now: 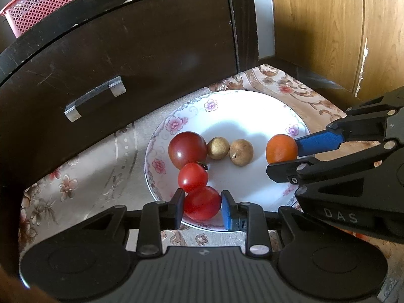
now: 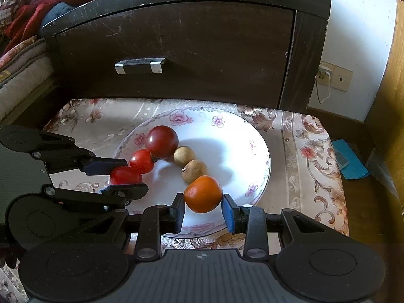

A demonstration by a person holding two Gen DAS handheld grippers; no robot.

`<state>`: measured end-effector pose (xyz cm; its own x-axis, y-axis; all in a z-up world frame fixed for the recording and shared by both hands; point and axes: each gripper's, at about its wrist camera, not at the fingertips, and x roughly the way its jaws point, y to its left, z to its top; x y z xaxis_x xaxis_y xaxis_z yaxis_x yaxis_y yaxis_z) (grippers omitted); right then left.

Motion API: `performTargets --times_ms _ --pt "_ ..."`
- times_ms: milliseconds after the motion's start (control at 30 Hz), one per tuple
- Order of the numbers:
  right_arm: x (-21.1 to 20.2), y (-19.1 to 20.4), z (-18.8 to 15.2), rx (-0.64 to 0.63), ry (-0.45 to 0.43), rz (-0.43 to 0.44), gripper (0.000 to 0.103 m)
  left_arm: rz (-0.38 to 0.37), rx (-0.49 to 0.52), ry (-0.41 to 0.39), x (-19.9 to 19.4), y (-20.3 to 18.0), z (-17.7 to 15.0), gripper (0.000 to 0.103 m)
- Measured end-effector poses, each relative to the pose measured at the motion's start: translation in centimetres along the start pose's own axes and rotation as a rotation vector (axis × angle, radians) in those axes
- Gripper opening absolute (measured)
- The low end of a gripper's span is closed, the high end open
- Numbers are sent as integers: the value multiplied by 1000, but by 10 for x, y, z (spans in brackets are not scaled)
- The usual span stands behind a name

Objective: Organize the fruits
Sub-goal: 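Carry the tangerine and cherry tomato over the white bowl with both tools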

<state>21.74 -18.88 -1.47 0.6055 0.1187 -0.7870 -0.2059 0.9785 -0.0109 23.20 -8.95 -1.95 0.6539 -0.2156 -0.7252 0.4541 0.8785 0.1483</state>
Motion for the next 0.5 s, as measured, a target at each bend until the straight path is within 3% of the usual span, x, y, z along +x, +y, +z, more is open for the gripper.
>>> performTargets --times_ms 500 --pt "4 -2 0 9 3 -3 29 1 -16 0 4 2 1 37"
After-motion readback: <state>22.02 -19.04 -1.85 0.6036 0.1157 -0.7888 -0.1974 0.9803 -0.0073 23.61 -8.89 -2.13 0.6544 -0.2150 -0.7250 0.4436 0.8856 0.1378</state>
